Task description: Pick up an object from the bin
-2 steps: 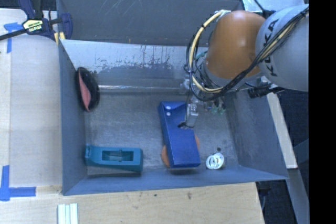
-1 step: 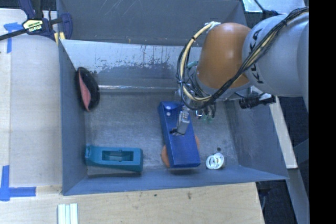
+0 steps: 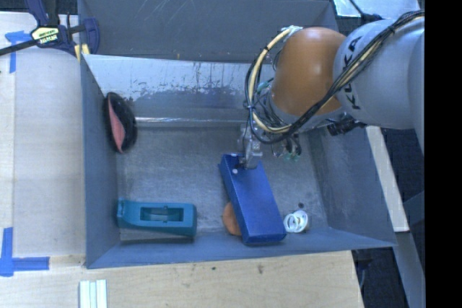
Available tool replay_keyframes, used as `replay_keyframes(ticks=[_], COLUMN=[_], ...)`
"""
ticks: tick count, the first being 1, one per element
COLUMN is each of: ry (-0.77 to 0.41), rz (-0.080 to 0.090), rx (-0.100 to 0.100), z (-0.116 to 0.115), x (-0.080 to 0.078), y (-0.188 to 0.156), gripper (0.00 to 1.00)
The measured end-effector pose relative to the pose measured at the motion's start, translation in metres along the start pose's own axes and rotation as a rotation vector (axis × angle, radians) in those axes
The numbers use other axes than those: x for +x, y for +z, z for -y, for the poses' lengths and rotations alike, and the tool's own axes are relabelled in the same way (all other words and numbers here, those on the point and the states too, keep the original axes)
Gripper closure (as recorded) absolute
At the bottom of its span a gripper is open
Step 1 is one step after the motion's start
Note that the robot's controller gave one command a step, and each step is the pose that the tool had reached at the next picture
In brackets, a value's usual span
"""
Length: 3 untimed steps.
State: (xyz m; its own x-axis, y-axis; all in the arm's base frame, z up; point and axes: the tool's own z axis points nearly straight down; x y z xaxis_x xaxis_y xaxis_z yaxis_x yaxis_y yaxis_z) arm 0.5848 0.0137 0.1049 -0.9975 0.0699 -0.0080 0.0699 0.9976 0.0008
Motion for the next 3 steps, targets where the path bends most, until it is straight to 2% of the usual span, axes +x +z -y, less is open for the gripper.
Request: replay_keyframes(ticks=[1, 2, 3], ry=[0.0, -0.001, -0.12], rz=[0.0, 0.007, -0.004], rx=[0.0, -0.001, 0.001], z=[0.0, 0.001, -0.003], x=[0.0, 0.004, -0.008], y=[0.0, 0.003, 0.01], gripper=[1.0, 1.0, 1.0])
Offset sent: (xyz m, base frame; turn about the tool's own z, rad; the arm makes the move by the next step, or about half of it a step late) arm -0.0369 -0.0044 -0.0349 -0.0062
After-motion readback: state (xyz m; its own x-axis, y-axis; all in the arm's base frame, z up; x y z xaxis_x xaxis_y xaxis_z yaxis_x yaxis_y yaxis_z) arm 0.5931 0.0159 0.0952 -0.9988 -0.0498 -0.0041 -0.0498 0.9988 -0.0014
